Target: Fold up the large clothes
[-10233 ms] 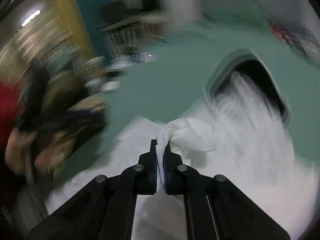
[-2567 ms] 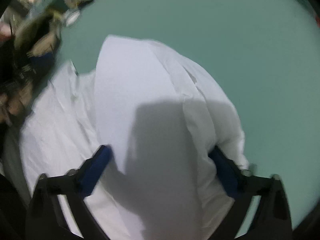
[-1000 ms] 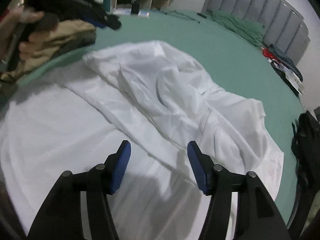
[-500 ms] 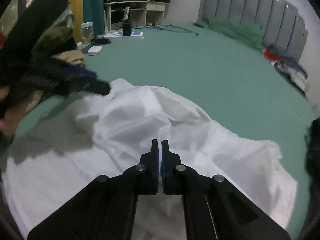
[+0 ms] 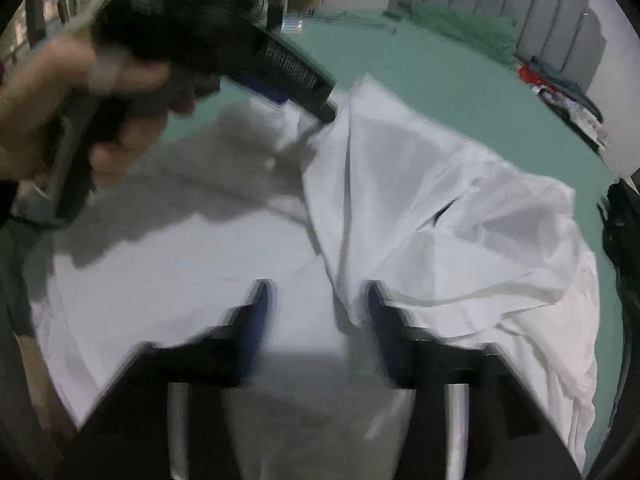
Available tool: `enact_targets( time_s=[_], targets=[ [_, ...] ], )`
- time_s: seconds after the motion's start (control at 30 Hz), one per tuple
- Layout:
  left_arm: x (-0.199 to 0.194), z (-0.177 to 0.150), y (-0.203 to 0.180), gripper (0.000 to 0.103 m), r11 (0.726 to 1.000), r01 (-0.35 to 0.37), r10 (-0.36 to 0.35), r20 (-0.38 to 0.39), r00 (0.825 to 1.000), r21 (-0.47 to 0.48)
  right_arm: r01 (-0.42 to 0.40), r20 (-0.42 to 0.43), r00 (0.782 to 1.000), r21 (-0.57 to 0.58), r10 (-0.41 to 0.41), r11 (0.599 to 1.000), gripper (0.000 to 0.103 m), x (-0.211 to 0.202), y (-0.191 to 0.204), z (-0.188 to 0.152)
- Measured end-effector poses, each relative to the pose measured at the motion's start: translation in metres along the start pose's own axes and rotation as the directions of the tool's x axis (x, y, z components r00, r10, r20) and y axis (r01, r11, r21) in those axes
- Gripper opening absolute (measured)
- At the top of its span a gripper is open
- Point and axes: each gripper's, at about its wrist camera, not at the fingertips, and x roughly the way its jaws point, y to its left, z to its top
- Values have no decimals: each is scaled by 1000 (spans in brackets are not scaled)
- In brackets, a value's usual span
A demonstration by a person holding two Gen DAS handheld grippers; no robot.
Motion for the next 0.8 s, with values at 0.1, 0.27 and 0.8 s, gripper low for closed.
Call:
enact_targets(
  time_s=[0.1,0.27,0.8],
  targets=[
    [-10,3,4,58,1000,5,-4,40,999,-26,60,96,993,36,-64,998,62,-23,-26,11],
    [-23,8,3,58,995,76,-69,108,992,-64,104,111,986,192,-127,976,62,-13,-100,25],
    [21,-13,-25,58,1000,17,-18,-15,1000,-8,174,-68,985,330,-160,928,62,-20,-136,-44]
  ],
)
